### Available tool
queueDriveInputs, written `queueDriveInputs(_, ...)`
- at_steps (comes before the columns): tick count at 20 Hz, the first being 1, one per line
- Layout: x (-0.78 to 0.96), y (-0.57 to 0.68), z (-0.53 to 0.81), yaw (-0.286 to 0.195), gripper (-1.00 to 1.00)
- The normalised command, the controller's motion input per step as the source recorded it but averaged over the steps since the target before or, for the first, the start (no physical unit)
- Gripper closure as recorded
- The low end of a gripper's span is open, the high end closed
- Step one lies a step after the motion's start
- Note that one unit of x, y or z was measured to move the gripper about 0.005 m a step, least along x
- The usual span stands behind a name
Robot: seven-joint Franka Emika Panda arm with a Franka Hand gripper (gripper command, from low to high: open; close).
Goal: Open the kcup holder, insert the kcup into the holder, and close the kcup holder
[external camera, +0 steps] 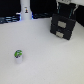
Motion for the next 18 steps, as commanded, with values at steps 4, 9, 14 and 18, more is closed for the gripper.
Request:
queueDriveInputs(4, -0.18, 0.19, -0.43, -0.068, -1.00)
queueDriveInputs(9, -0.28, 0.11, -0.45, -0.033, -1.00)
queueDriveInputs(14, -0.33, 0.02, -0.43, -0.002, -1.00)
queueDriveInputs(18, -0.29, 0.01, -0.37, 0.000, -1.00)
